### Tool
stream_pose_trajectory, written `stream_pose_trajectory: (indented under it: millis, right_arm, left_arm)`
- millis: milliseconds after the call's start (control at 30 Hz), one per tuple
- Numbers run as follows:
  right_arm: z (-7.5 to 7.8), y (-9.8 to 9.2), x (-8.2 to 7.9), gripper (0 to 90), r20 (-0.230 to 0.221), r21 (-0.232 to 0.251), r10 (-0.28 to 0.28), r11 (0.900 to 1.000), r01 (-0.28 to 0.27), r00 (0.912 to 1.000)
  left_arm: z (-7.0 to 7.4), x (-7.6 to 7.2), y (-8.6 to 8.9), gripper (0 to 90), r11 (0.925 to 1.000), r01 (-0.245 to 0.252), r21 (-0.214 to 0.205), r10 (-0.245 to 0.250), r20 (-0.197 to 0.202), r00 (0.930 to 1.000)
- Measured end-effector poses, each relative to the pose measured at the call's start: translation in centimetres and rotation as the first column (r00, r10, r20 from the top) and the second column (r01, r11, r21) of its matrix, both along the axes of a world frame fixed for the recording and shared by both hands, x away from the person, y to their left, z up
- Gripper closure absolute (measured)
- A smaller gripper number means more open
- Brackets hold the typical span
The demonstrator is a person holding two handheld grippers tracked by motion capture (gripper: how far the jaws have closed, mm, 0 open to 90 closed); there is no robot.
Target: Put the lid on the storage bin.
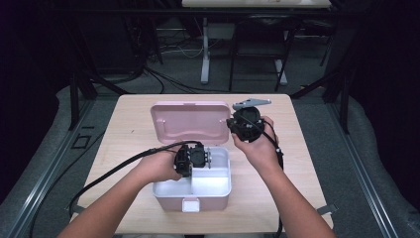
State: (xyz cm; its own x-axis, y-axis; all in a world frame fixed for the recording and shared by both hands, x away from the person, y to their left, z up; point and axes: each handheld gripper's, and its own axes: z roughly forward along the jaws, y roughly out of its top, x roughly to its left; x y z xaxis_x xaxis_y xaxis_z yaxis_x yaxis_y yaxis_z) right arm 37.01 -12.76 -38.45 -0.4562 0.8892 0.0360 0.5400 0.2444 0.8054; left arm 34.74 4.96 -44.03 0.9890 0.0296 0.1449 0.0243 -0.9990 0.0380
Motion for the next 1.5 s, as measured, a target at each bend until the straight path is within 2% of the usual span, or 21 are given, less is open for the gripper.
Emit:
stream_pose_trajectory:
  millis: [133, 300, 433, 567, 633, 667, 700, 733, 833, 867, 933, 1000, 1067, 1100, 1167, 1233, 1267, 1333, 1367, 1433, 1500]
  right_arm:
    - [0.0, 0.0, -0.7, 87.5, 0.013, -0.013, -0.002, 0.9999, 0.002, 0.9999]
    - [0.0, 0.0, -1.0, 87.6, 0.016, -0.018, 0.002, 0.9998, -0.002, 0.9999]
    - [0.0, 0.0, -1.1, 87.6, 0.012, -0.015, 0.004, 0.9999, -0.004, 0.9999]
    - [0.0, 0.0, -1.2, 87.6, 0.012, -0.016, -0.002, 0.9999, 0.002, 0.9999]
    - [0.0, -0.1, -1.3, 87.6, 0.012, -0.016, 0.006, 0.9999, -0.006, 0.9999]
    - [0.0, -0.1, -1.3, 87.6, 0.014, -0.008, 0.013, 0.9999, -0.013, 0.9998]
    - [0.0, -0.1, -1.4, 87.6, 0.015, -0.006, 0.013, 0.9999, -0.013, 0.9998]
    - [-0.1, -0.2, -1.4, 87.6, 0.015, -0.006, 0.011, 0.9999, -0.011, 0.9998]
    - [-0.1, -0.2, -1.8, 87.7, 0.021, -0.008, 0.014, 0.9999, -0.014, 0.9997]
    - [-0.1, -0.2, -1.8, 87.7, 0.021, -0.006, 0.016, 0.9999, -0.015, 0.9997]
    - [-0.2, -0.3, -2.0, 87.7, 0.022, 0.000, 0.027, 0.9996, -0.027, 0.9994]
    - [-0.2, -0.3, -2.2, 87.6, 0.026, -0.005, 0.022, 0.9998, -0.022, 0.9994]
    - [-0.2, -0.2, -2.4, 87.6, 0.033, -0.017, 0.005, 0.9998, -0.004, 0.9995]
    - [-0.2, -0.2, -2.4, 87.6, 0.032, -0.012, 0.011, 0.9999, -0.010, 0.9994]
    - [-0.3, -0.2, -2.6, 87.6, 0.036, -0.016, 0.009, 0.9998, -0.008, 0.9993]
    - [-0.3, -0.3, -2.7, 87.5, 0.036, -0.012, 0.018, 0.9998, -0.018, 0.9992]
    - [-0.3, -0.3, -2.8, 87.6, 0.036, -0.010, 0.018, 0.9998, -0.018, 0.9992]
    - [-0.4, -0.3, -2.9, 87.5, 0.038, -0.007, 0.022, 0.9997, -0.022, 0.9990]
    - [-0.4, -0.3, -2.9, 87.5, 0.038, -0.004, 0.026, 0.9997, -0.026, 0.9989]
    - [-0.4, -0.3, -3.0, 87.5, 0.041, -0.010, 0.024, 0.9997, -0.023, 0.9989]
    - [-0.5, -0.3, -3.1, 87.4, 0.047, -0.006, 0.023, 0.9997, -0.022, 0.9987]
  left_arm:
    - [0.1, -0.1, 0.1, 84.8, 0.9998, -0.020, -0.005, 0.020, 0.009, 0.9998]
    - [0.2, 0.2, 1.0, 80.7, 0.9957, -0.074, -0.056, 0.074, -0.002, 0.9973]
    - [0.9, 0.1, 1.5, 79.3, 0.9936, -0.084, -0.076, 0.084, 0.003, 0.9965]
    - [1.8, -0.3, 2.0, 75.9, 0.9860, -0.113, -0.123, 0.113, -0.001, 0.9936]
    - [2.3, -0.7, 2.5, 74.5, 0.9834, -0.123, -0.134, 0.125, 0.007, 0.9922]
    - [2.6, -0.8, 2.7, 73.4, 0.9791, -0.137, -0.150, 0.138, -0.001, 0.9904]
    - [2.8, -0.9, 3.0, 72.1, 0.9726, -0.149, -0.178, 0.150, -0.005, 0.9886]
    - [3.1, -1.1, 3.6, 71.9, 0.9616, -0.172, -0.214, 0.172, -0.019, 0.9850]
    - [3.4, -1.4, 5.1, 70.4, 0.9447, -0.205, -0.256, 0.208, -0.017, 0.9780]
    - [3.4, -1.5, 5.6, 70.5, 0.9349, -0.221, -0.277, 0.225, -0.019, 0.9742]
    - [3.4, -1.6, 6.6, 70.5, 0.9219, -0.246, -0.299, 0.253, -0.017, 0.9673]
    - [3.5, -1.6, 7.3, 70.5, 0.9172, -0.254, -0.307, 0.263, -0.012, 0.9647]
    - [3.6, -1.6, 8.1, 70.1, 0.9040, -0.272, -0.330, 0.283, -0.013, 0.9590]
    - [3.7, -1.6, 8.6, 70.0, 0.8959, -0.278, -0.346, 0.291, -0.014, 0.9565]
    - [4.1, -1.5, 9.7, 69.2, 0.8723, -0.305, -0.382, 0.322, -0.020, 0.9464]
    - [4.2, -1.5, 10.3, 68.9, 0.8592, -0.313, -0.405, 0.333, -0.021, 0.9426]
    - [4.3, -1.5, 10.7, 69.0, 0.8472, -0.321, -0.423, 0.345, -0.021, 0.9384]
    - [4.4, -1.6, 11.3, 69.2, 0.8304, -0.338, -0.443, 0.371, -0.013, 0.9285]
    - [4.4, -1.7, 11.6, 69.2, 0.8129, -0.354, -0.463, 0.388, -0.022, 0.9213]
    - [4.3, -1.7, 12.1, 69.9, 0.7923, -0.365, -0.489, 0.399, -0.038, 0.9163]
    - [4.0, -1.7, 12.4, 69.8, 0.7899, -0.370, -0.489, 0.410, -0.027, 0.9115]
